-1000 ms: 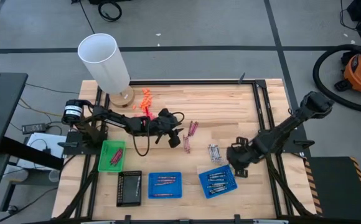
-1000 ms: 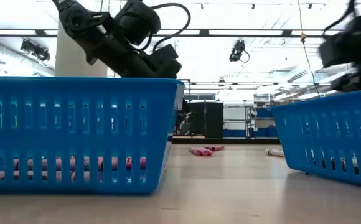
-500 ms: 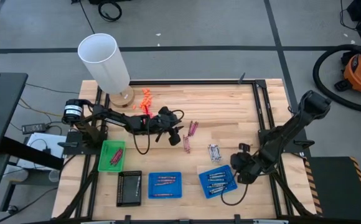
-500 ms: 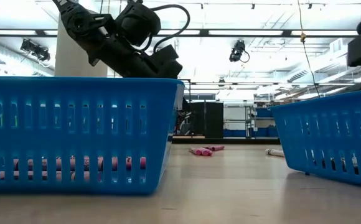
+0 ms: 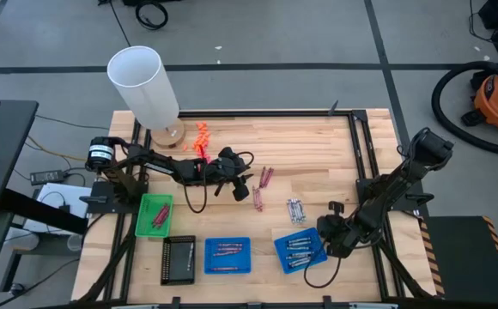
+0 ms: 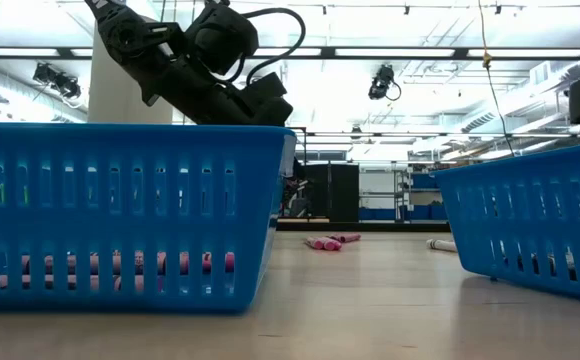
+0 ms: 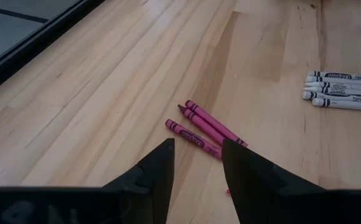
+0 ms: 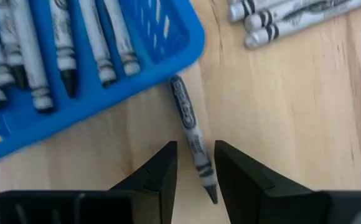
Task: Sort crayons
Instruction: Put the black crayon into the right blue basket
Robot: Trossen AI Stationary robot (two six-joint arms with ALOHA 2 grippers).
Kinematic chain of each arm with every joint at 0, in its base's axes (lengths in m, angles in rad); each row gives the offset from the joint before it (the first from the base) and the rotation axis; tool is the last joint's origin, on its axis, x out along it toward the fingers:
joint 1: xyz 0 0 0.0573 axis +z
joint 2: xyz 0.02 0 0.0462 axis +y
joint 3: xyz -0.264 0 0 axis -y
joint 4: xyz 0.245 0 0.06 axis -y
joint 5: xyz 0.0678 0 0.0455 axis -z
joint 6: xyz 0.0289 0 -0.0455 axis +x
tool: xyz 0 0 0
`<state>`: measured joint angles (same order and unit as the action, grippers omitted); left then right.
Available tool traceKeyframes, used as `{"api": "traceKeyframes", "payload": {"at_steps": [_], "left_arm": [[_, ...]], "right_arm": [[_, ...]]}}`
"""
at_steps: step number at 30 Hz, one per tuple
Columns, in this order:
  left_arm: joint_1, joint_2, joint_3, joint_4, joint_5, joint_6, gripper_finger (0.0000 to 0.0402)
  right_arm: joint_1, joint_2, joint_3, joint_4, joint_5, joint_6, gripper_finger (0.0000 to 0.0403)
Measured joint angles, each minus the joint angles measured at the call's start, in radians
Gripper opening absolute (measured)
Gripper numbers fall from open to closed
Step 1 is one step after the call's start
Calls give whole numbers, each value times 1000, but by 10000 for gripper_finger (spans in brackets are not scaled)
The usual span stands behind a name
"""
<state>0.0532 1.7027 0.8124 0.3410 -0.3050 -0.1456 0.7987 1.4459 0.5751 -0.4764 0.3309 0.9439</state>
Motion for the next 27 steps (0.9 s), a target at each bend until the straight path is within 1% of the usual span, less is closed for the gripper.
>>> {"api": "traceKeyframes", "payload": {"at_steps": [4,8,12,15,19,22,27], "left_arm": [[0,0,0,1,0,0,144],[-1,0,0,0,6,0,144],[-1,-32,0,-17,64,-1,144],[-9,-80,1,-9,93,8,144],[-23,-129,1,-22,95,35,144],[-33,-140,1,-26,97,37,144],[-47,-153,-1,-53,88,65,144]], "right_arm": [[-1,24,3,2,-33,6,107],[-2,23,4,-20,-60,34,76],[-2,-6,2,-41,-86,52,37],[-1,-37,-2,-72,-107,52,20],[-10,-79,-5,-144,-108,72,27],[-25,-114,-5,-175,-102,77,39],[-50,-172,35,-239,-85,60,41]]}}
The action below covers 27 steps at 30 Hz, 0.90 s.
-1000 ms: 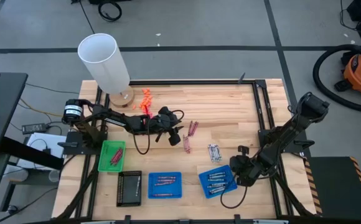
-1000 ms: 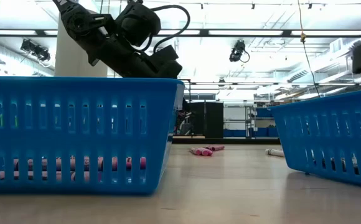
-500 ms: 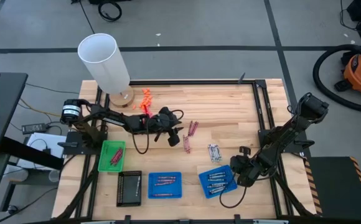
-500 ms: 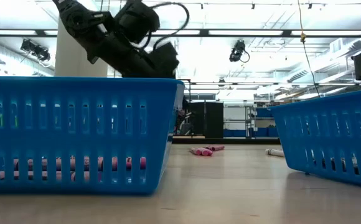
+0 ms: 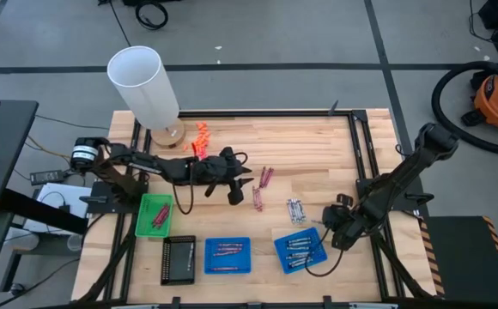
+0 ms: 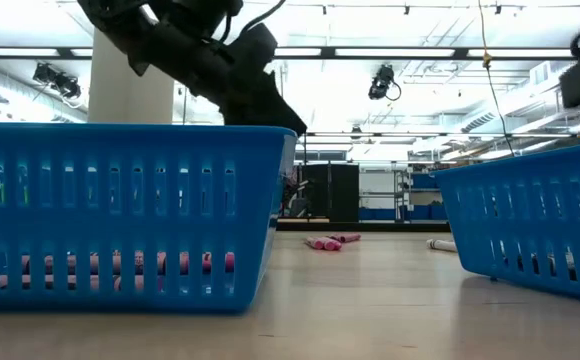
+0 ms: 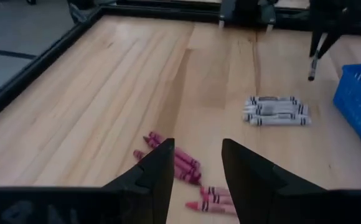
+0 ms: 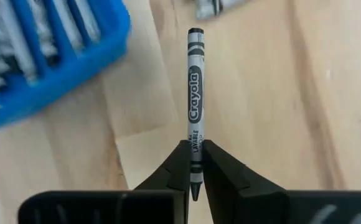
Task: Sort crayons
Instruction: Put the black crayon into the right blue basket
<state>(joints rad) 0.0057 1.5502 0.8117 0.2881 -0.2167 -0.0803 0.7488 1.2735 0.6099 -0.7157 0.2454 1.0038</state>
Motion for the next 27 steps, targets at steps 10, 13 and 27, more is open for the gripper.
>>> {"api": "traceKeyframes", "payload": {"at_steps": [10,13,27], "left_arm": [[-46,-64,1,2,-104,75,144],[-45,-64,0,-29,-105,73,144],[-54,-64,1,-54,-76,41,144]], "right_arm": [[-21,-22,210,-69,135,-170,41],[-40,-3,226,48,105,-255,41],[-113,198,226,228,-124,-248,70]]}}
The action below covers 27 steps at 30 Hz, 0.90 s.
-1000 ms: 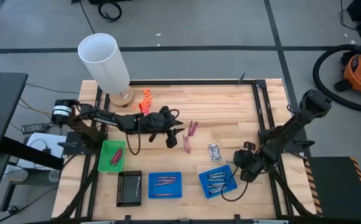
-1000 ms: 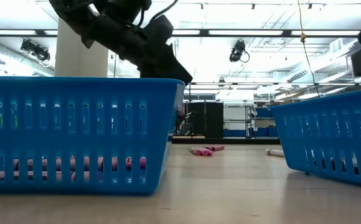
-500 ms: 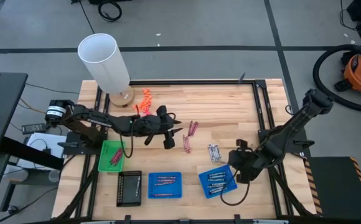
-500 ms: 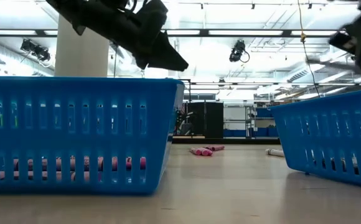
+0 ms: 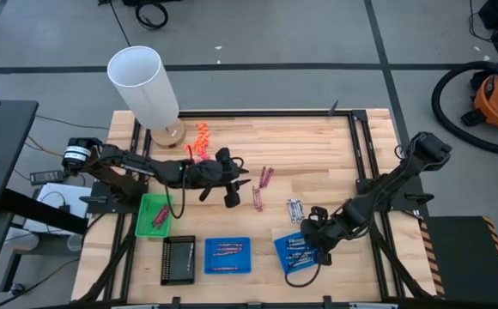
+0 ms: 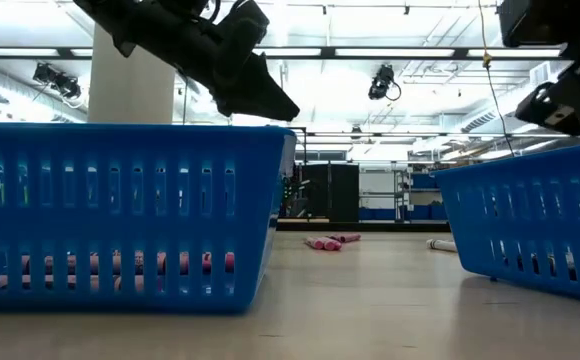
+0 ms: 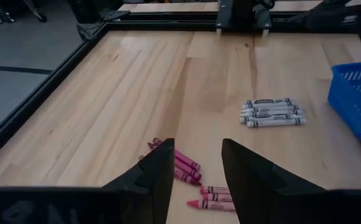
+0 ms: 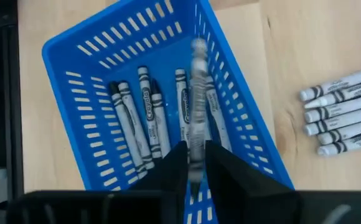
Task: Sort crayons
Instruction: Put the black crayon into the right blue basket, then put the red crayon into the green basket
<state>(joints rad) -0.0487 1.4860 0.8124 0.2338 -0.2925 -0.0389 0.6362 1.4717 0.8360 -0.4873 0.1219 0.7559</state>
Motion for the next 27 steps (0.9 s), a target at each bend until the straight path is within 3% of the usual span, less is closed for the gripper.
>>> {"api": "traceKeyframes", "payload": {"at_steps": [7,20,23,27], "left_arm": [[7,61,0,73,73,-80,144],[76,270,50,197,78,-202,144],[92,335,118,160,76,-198,144],[119,418,224,28,40,-177,144]], "right_arm": [[-35,-64,0,-70,0,-3,108],[-33,-191,-5,-288,490,35,108],[-33,-182,-18,-276,597,38,108],[-33,-182,-28,-248,654,38,108]]}}
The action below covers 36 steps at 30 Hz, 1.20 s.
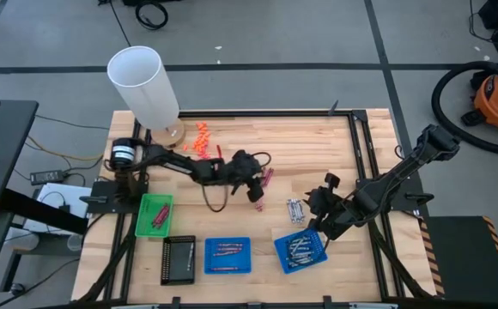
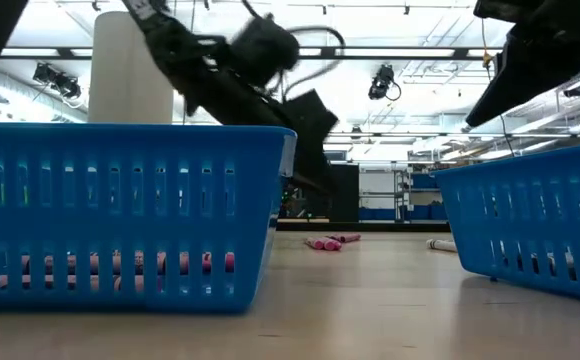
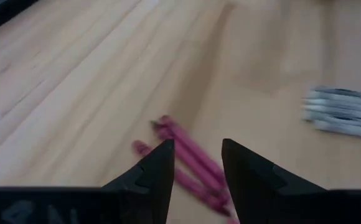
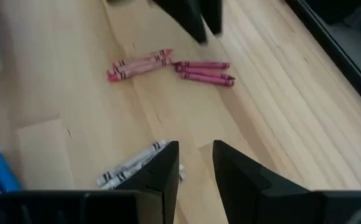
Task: Sort crayons
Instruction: Put the red crayon into the green basket
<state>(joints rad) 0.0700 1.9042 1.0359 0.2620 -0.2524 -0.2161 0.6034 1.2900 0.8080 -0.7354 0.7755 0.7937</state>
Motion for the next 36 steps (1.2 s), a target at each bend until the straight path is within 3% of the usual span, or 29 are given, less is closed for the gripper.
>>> {"api": "traceKeyframes", "payload": {"at_steps": [8,36], "left_arm": [[47,99,95,-75,-14,-9,144],[44,161,101,-154,2,6,142]], "right_arm": [[21,15,-3,7,17,-3,108],[25,33,-2,54,25,-11,108]]}}
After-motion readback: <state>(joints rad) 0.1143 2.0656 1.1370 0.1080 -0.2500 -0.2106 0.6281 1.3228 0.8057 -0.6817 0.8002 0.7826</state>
